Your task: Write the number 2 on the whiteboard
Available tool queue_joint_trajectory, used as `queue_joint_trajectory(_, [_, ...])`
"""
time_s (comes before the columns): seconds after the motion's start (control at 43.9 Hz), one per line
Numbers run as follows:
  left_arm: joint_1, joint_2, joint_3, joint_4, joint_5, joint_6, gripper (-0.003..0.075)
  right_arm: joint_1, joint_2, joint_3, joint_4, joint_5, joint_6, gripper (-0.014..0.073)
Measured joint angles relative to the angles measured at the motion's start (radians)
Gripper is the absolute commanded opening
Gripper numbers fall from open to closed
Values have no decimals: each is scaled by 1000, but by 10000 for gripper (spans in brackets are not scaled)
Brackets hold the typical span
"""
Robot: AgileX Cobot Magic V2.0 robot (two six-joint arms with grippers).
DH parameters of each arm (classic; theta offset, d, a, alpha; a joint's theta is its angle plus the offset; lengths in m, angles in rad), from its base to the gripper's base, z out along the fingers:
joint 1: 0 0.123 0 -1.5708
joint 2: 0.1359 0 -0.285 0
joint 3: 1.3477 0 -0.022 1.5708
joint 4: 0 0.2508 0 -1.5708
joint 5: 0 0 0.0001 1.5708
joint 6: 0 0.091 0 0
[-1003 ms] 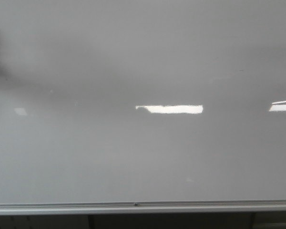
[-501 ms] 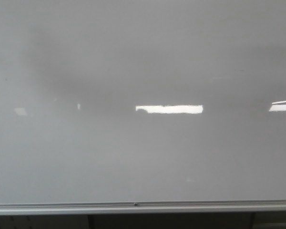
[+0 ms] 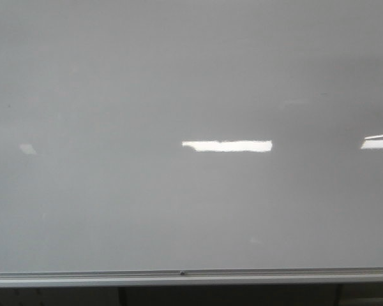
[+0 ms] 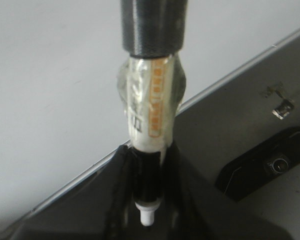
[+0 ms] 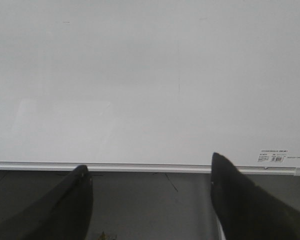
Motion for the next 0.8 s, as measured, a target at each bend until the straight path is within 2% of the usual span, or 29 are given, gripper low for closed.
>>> queue_joint_trajectory(0.114, [-115,0,-16,-27,13,66,60,0,30,-20,18,55,-9,523])
queue_joint_trajectory(0.251, [-242,8,-16,-37,36,105,60,25,109,-82,89,137,-101,521])
queue_joint_trajectory(0.365, [-343,31,-16,-37,38,123,60,74,188,-144,185,178,-260,521])
queue_joint_trajectory(0.57, [-496,79,-16,-37,38,173,60,238,335,-264,358,259,-619,521])
queue_joint_trajectory(0.661, [-542,94,-16,-37,34,193,60,328,387,-306,403,286,-761,521])
queue_joint_trajectory(0.798, [-591,111,-16,-37,24,200,60,461,457,-345,429,298,-888,521])
